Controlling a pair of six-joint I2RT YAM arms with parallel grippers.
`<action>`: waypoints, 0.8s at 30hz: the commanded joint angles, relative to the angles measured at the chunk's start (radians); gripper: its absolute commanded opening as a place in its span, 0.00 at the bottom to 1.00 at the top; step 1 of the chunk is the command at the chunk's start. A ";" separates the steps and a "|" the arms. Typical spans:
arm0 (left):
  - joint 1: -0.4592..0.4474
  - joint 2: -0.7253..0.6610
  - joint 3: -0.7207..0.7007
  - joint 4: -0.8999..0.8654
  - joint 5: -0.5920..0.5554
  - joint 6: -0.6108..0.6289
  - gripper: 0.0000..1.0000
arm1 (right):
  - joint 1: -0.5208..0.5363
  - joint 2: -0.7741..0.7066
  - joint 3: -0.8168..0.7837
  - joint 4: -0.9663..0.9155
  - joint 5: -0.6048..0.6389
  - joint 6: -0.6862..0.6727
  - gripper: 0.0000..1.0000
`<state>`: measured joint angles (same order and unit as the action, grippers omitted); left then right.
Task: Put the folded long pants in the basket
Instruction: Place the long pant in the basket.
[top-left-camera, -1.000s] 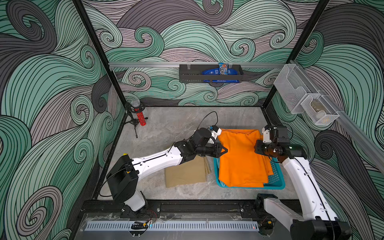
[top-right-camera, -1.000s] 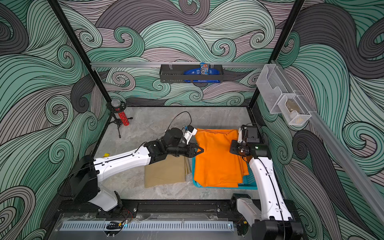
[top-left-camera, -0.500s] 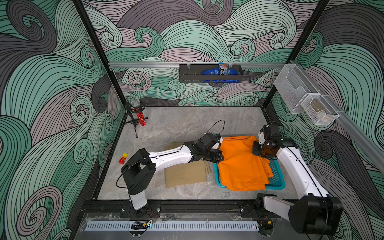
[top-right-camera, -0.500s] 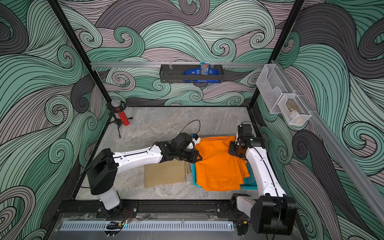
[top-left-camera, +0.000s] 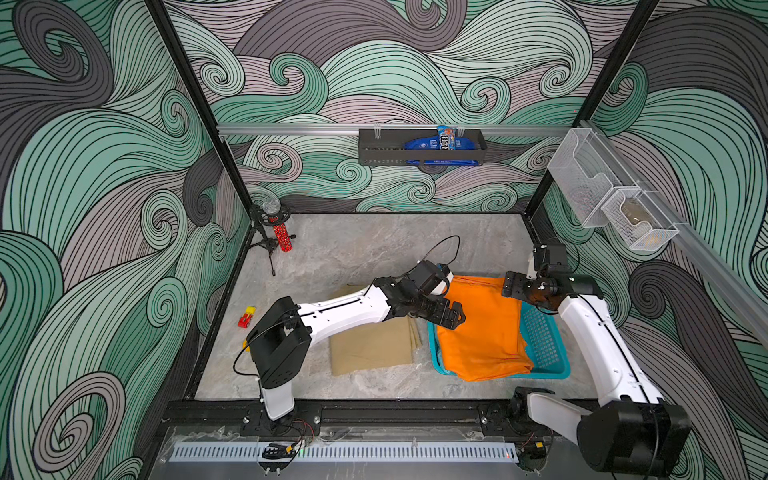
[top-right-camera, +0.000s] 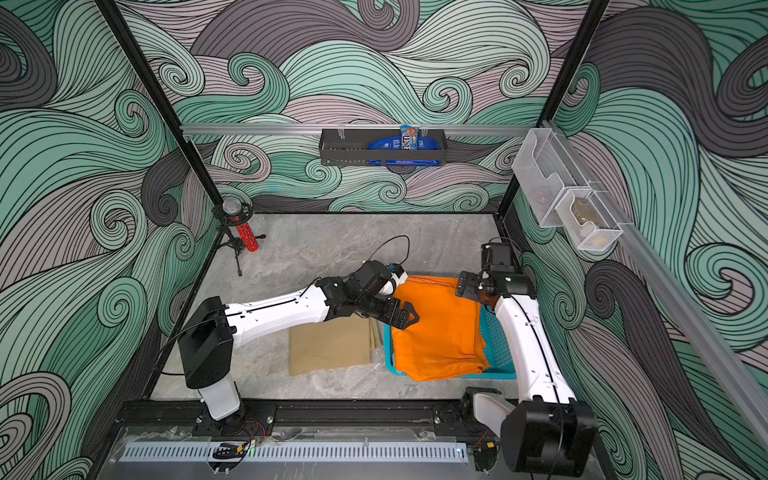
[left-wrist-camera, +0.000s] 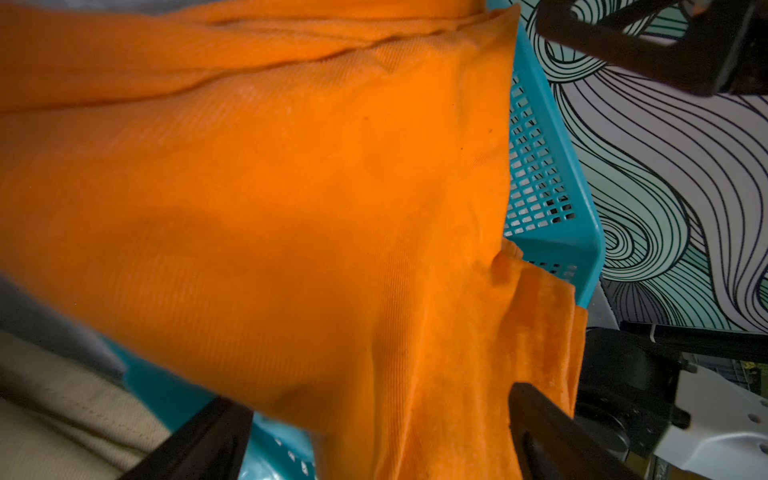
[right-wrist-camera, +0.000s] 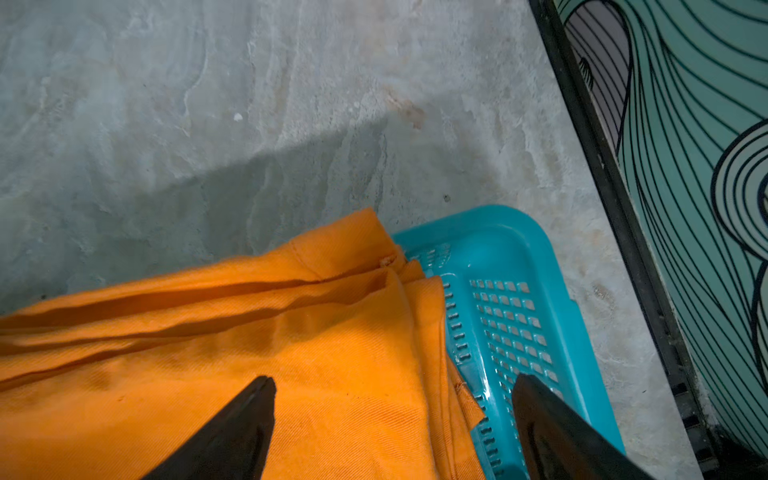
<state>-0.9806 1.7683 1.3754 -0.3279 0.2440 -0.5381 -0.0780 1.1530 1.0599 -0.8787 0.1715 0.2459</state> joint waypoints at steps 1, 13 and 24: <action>0.023 -0.103 0.017 -0.012 -0.082 0.009 0.98 | 0.014 -0.013 0.047 0.018 -0.012 -0.023 0.89; 0.262 -0.420 -0.549 0.485 0.092 0.004 0.74 | 0.268 -0.031 -0.095 0.216 -0.151 0.143 0.41; 0.296 -0.163 -0.528 0.656 0.358 -0.080 0.64 | 0.284 0.085 -0.309 0.379 -0.141 0.212 0.38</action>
<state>-0.6895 1.5658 0.8165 0.2382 0.4984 -0.5747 0.1982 1.2163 0.7776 -0.5446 0.0162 0.4305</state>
